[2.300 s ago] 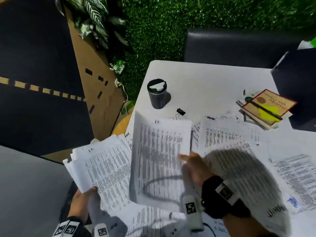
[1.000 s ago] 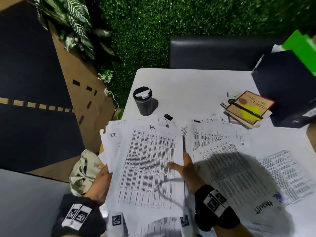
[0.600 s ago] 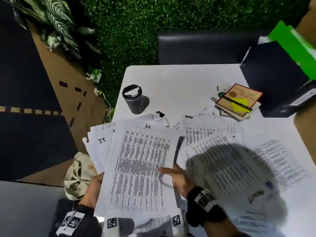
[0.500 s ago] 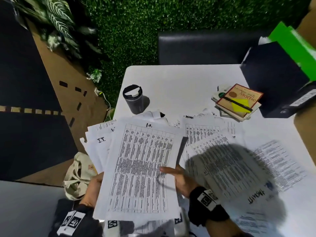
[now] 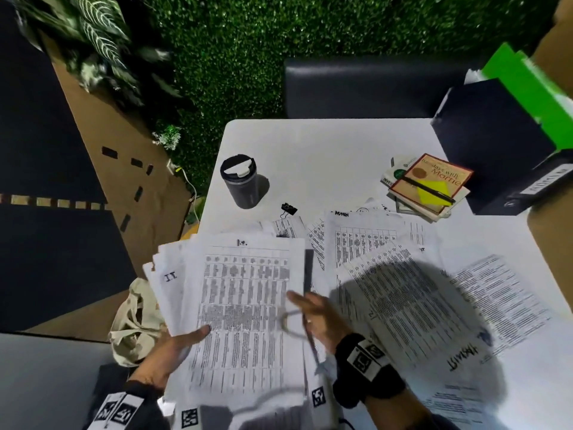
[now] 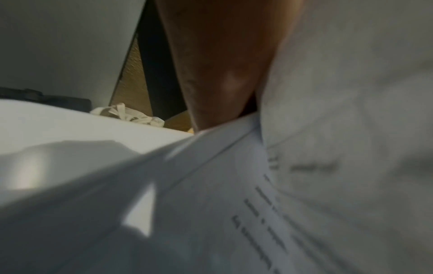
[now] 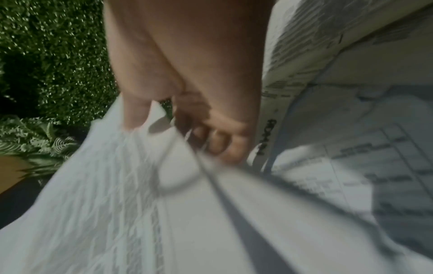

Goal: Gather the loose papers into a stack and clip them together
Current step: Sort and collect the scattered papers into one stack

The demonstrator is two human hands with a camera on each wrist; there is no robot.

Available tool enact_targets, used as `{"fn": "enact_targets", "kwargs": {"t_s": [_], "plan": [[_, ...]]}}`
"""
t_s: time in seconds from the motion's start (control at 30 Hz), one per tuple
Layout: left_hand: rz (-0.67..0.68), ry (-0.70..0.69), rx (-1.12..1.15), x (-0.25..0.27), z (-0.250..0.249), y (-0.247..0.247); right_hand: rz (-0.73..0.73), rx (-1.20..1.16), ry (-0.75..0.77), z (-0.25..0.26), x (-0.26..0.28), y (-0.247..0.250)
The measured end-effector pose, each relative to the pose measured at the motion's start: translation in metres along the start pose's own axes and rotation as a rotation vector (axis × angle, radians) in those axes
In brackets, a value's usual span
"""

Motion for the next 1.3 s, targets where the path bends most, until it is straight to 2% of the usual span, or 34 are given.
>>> {"fn": "enact_targets", "kwargs": {"t_s": [0.07, 0.1, 0.17, 0.23, 0.33, 0.43, 0.5, 0.57, 0.63, 0.67, 0.73, 0.83, 0.9, 0.97, 1.03, 1.1, 1.2, 1.27, 1.3], "plan": [[0.006, 0.015, 0.051, -0.002, 0.003, 0.014, -0.245, 0.169, 0.129, 0.0, -0.018, 0.02], [0.012, -0.004, 0.06, -0.001, 0.005, 0.021, -0.385, 0.356, 0.164, 0.003, -0.023, 0.029], [-0.02, -0.057, 0.06, 0.0, 0.008, 0.034, -0.58, 0.729, 0.136, 0.004, -0.033, 0.045], [-0.053, -0.021, 0.106, 0.004, 0.012, 0.039, -0.573, 0.949, 0.114, 0.005, -0.045, 0.044], [0.018, -0.023, 0.125, 0.008, 0.019, 0.043, -0.477, 1.089, 0.008, 0.007, -0.06, 0.039], [-0.008, -0.034, 0.097, 0.012, 0.021, 0.045, -0.427, 0.945, -0.06, 0.006, -0.068, 0.042], [-0.026, -0.076, 0.111, 0.013, 0.019, 0.048, -0.415, 0.766, -0.009, 0.008, -0.068, 0.045], [0.045, -0.104, 0.166, 0.016, 0.015, 0.042, -0.418, 0.566, 0.06, 0.016, -0.059, 0.055], [0.091, -0.106, 0.165, 0.012, 0.014, 0.043, -0.404, 0.499, 0.117, 0.028, -0.045, 0.077], [0.093, -0.104, 0.139, 0.004, 0.019, 0.048, -0.394, 0.541, 0.127, 0.032, -0.037, 0.092], [0.065, -0.064, 0.091, -0.002, 0.021, 0.049, -0.484, 0.742, 0.125, 0.037, -0.018, 0.132], [0.065, -0.079, 0.087, 0.005, 0.003, 0.026, -0.696, 0.82, -0.04, 0.022, 0.011, 0.2], [0.089, -0.127, 0.111, 0.014, -0.009, 0.008, -0.777, 0.922, -0.169, 0.008, 0.024, 0.233], [0.178, -0.068, 0.191, 0.016, -0.016, -0.014, -0.766, 1.018, -0.269, -0.004, 0.026, 0.255], [0.2, -0.087, 0.195, 0.018, -0.026, -0.025, -0.695, 1.043, -0.325, -0.012, 0.023, 0.264], [0.119, -0.127, 0.095, 0.009, -0.026, -0.027, -0.669, 1.044, -0.342, -0.016, 0.018, 0.268], [-0.002, -0.2, -0.014, 0.01, -0.033, -0.037, -0.704, 1.034, -0.341, -0.011, 0.018, 0.272], [-0.011, -0.215, -0.047, 0.007, -0.036, -0.043, -0.702, 1.04, -0.3, -0.009, 0.015, 0.276], [0.0, -0.196, -0.027, 0.007, -0.036, -0.049, -0.696, 1.029, -0.222, -0.009, 0.013, 0.278]]}}
Point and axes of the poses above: each hand's wrist, its own x-axis away from the middle knuckle, its own y-axis out of the back of the hand, z = x × y, the point moved 4 cm from there along -x, towards the middle knuckle, and after that the axes turned 3 degrees about y, right-handed, at the moved point
